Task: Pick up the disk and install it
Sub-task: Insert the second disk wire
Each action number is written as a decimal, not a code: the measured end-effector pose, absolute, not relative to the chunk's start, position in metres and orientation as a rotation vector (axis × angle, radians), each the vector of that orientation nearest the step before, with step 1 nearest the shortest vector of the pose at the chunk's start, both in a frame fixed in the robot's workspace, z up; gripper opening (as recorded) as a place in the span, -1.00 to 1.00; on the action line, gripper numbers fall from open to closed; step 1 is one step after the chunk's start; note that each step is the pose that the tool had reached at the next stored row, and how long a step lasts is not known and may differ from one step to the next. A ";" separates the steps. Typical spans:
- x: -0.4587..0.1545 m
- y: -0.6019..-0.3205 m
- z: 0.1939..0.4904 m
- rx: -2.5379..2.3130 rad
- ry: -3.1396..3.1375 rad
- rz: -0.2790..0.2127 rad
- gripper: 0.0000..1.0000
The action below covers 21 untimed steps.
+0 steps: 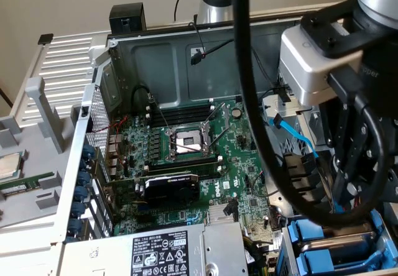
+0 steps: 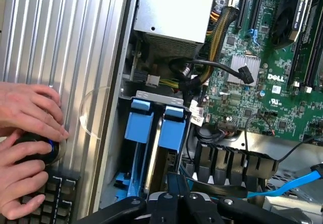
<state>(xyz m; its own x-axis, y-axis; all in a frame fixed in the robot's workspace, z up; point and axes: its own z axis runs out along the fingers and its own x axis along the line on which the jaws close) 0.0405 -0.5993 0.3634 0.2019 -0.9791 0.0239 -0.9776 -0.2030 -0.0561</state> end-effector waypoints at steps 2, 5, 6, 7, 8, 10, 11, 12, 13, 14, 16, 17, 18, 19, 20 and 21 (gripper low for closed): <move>0.041 -0.599 0.363 -2.432 1.944 -0.081 -0.79; 0.042 -0.599 0.363 -2.459 1.918 -0.074 -0.79; 0.042 -0.599 0.363 -2.467 1.912 -0.070 -0.79; 0.042 -0.600 0.363 -2.476 1.907 -0.065 -0.79; 0.043 -0.600 0.363 -2.484 1.902 -0.060 -0.79; 0.043 -0.600 0.363 -2.503 1.884 -0.052 -0.79; 0.043 -0.600 0.363 -2.513 1.871 -0.050 -0.79; 0.043 -0.600 0.363 -2.527 1.853 -0.050 -0.79; 0.043 -0.600 0.363 -2.540 1.834 -0.050 -0.79; 0.043 -0.600 0.363 -2.555 1.814 -0.049 -0.79; 0.043 -0.600 0.363 -2.579 1.778 -0.049 -0.79; 0.043 -0.600 0.363 -2.590 1.762 -0.049 -0.79; 0.043 -0.600 0.363 -2.600 1.747 -0.048 -0.79; 0.044 -0.600 0.363 -2.611 1.731 -0.048 -0.79; 0.044 -0.600 0.363 -2.621 1.715 -0.048 -0.79; 0.044 -0.600 0.363 -2.633 1.697 -0.047 -0.79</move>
